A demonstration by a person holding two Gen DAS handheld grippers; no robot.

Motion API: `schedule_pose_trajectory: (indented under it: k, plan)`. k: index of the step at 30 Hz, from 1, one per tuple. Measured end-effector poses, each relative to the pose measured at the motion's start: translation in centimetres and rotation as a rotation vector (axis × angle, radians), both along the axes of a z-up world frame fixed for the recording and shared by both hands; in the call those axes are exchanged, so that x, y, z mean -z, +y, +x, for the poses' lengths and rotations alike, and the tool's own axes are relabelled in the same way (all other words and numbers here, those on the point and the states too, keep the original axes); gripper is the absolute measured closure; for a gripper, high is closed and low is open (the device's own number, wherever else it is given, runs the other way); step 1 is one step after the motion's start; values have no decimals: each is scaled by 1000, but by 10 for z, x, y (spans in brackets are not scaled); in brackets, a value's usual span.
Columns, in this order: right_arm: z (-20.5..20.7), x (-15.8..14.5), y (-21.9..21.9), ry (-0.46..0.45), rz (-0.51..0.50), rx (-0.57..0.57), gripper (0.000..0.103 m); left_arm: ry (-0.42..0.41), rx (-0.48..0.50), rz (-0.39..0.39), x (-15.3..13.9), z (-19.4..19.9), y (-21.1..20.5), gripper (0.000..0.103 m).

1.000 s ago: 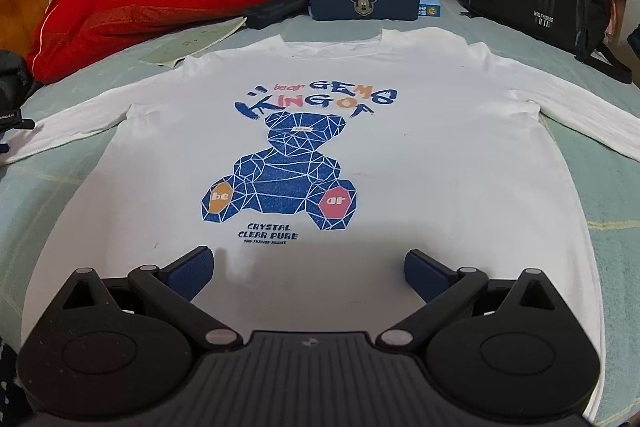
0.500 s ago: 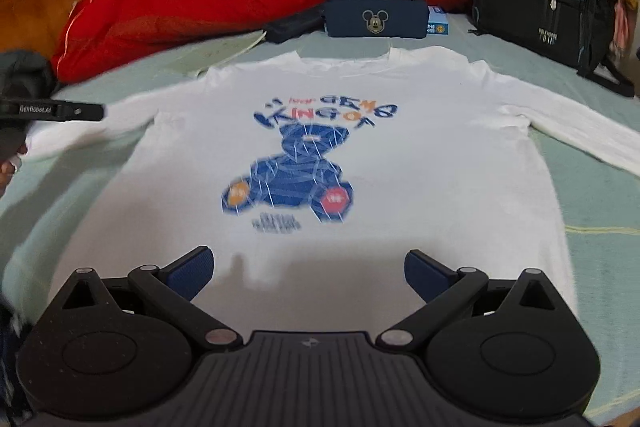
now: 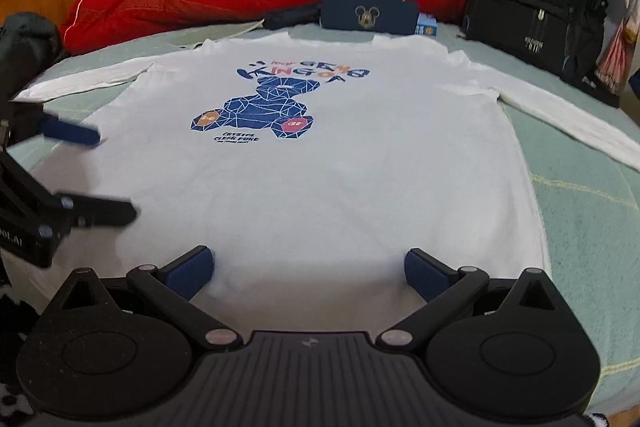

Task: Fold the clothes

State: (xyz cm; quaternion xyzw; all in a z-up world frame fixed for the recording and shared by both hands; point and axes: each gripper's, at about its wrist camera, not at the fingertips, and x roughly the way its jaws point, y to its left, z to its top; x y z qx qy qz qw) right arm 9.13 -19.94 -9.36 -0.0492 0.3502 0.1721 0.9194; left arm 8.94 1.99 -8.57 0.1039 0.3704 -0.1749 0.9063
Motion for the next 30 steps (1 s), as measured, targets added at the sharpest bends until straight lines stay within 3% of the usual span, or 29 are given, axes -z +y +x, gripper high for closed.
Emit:
schedule_pose_trajectory:
  k: [6, 10, 15, 19, 22, 30]
  plan:
    - [-3, -1, 2, -15, -19, -8, 0, 19, -65, 45, -3, -16, 0, 1]
    - [-2, -6, -2, 11, -16, -19, 0, -30, -97, 89, -15, -1, -12, 1]
    - [-8, -6, -7, 15, -11, -17, 0, -69, -108, 50, -29, 24, -41, 1]
    - [-12, -6, -12, 19, -7, -16, 0, -8, -94, -10, -17, 28, -55, 1]
    - [-15, -6, -16, 21, -3, -15, 0, 55, -115, 3, 3, 24, -53, 1]
    - [-17, -8, -21, 27, 15, -14, 0, 25, -100, 20, -7, 27, -58, 1]
